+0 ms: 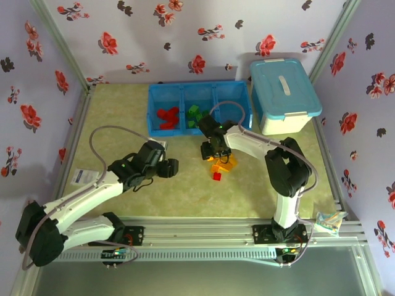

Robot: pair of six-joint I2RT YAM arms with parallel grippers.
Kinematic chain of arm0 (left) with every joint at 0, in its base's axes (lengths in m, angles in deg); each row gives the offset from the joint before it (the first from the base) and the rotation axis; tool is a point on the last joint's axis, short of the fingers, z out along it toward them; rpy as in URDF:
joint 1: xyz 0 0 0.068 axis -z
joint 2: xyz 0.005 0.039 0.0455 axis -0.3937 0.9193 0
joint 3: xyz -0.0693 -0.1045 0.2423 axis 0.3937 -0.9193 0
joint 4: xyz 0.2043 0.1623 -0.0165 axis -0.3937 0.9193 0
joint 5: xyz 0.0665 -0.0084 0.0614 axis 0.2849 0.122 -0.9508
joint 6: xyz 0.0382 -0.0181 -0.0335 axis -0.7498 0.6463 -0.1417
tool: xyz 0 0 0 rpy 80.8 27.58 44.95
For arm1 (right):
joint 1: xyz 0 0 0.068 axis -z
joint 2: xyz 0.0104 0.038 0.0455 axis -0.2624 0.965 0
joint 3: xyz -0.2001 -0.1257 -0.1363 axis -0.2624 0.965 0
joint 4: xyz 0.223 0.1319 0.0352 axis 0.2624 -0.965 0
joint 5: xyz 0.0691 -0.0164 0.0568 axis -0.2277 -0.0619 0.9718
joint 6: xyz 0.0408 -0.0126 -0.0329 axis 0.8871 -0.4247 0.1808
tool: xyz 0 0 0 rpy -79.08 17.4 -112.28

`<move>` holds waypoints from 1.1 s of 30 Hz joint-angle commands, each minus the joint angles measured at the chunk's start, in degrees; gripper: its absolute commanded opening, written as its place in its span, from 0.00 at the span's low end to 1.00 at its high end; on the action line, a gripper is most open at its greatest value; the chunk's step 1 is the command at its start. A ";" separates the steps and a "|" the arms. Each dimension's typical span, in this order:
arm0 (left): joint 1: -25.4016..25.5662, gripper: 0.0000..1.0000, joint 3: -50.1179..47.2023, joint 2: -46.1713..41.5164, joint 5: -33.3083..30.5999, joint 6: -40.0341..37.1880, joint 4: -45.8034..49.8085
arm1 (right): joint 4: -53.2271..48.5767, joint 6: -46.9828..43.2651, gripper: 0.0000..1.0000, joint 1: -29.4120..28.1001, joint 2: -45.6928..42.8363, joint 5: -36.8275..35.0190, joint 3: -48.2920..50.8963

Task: Sort the legos into containers by color
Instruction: Pick up the lego from the center of the table.

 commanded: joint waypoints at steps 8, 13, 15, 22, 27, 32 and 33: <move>-1.30 0.71 -1.60 -1.64 -1.15 0.83 0.21 | -2.10 -0.07 0.56 -0.71 4.82 -2.22 -4.18; -1.49 0.71 -1.94 -1.65 -1.09 0.93 -0.07 | -2.30 -0.07 0.48 -0.79 6.10 -2.76 -4.67; -1.48 0.71 -2.16 -1.65 -1.11 0.93 -0.22 | -2.36 -0.07 0.43 -0.80 6.33 -3.05 -4.54; -1.64 0.70 -2.25 -1.71 -1.12 0.66 -0.48 | -3.33 -0.07 0.32 -1.31 3.97 -4.16 -4.61; -1.75 0.70 -2.12 -1.38 -1.15 0.36 -1.02 | -4.40 -0.51 0.31 -1.31 -0.87 -6.06 -5.38; -1.75 0.70 -1.72 -1.15 -1.06 -0.25 -1.02 | -7.21 -1.84 0.31 -0.65 -5.28 -10.02 -8.47; -1.75 0.70 -1.72 -1.29 -1.06 -0.29 -1.02 | -7.73 -2.23 0.31 -0.09 -5.99 -10.66 -9.23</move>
